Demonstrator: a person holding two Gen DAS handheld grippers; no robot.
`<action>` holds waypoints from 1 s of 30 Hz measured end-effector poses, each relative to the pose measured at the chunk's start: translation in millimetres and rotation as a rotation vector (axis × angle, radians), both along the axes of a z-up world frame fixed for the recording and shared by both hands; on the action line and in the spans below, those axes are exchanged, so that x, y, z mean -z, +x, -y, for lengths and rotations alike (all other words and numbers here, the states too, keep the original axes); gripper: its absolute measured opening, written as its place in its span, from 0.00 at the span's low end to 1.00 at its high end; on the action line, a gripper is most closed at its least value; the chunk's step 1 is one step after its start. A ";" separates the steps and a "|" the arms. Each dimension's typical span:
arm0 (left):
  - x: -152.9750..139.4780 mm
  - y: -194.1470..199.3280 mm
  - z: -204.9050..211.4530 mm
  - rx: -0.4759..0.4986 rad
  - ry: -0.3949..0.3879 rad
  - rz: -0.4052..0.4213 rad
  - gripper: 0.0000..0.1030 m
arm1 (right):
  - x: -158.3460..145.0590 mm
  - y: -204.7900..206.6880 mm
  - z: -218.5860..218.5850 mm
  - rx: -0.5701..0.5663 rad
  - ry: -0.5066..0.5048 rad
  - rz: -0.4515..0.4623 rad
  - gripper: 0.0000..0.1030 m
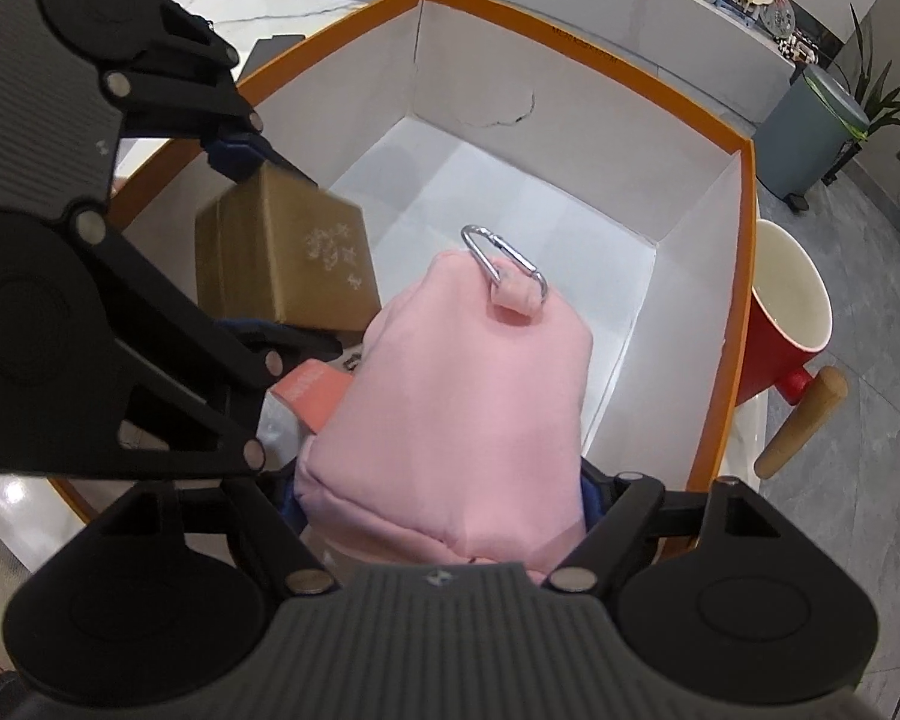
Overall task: Organize objects
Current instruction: 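Open the left tool dropping the gold box while the right tool releases the pouch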
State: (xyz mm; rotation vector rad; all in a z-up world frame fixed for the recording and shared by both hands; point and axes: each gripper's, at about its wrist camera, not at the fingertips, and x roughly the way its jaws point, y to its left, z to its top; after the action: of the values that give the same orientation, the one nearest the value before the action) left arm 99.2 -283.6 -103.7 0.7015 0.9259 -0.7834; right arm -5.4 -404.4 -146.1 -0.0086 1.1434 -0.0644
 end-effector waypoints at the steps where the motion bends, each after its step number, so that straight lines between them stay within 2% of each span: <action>1: -1.3 -0.3 -0.2 -0.004 0.000 0.005 0.71 | -0.2 0.4 -0.8 0.001 -0.002 -0.004 0.79; 12: -15.7 -7.0 -3.3 -0.004 -0.029 0.042 0.72 | -10.0 -4.9 3.7 0.042 0.007 0.004 0.86; 13: -17.5 -7.4 -3.8 -0.005 -0.032 0.045 0.72 | -11.0 -2.9 5.3 0.098 0.016 -0.006 0.87; 15: -21.4 -8.0 -4.8 -0.008 -0.038 0.051 0.72 | -13.7 -4.5 5.5 0.098 0.021 0.000 0.89; 24: -45.2 -16.1 -10.9 -0.008 -0.069 0.095 0.72 | -31.9 -10.9 1.0 0.104 -0.005 0.044 0.90; 30: -66.7 -24.2 -22.4 -0.021 -0.091 0.138 0.72 | -56.2 -15.3 -9.4 0.106 -0.029 0.081 0.90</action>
State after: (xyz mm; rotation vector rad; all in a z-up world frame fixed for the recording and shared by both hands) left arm 75.0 -261.3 -37.0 0.6564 0.7669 -0.7444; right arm -20.7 -395.1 -89.9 0.0290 1.0610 -0.1737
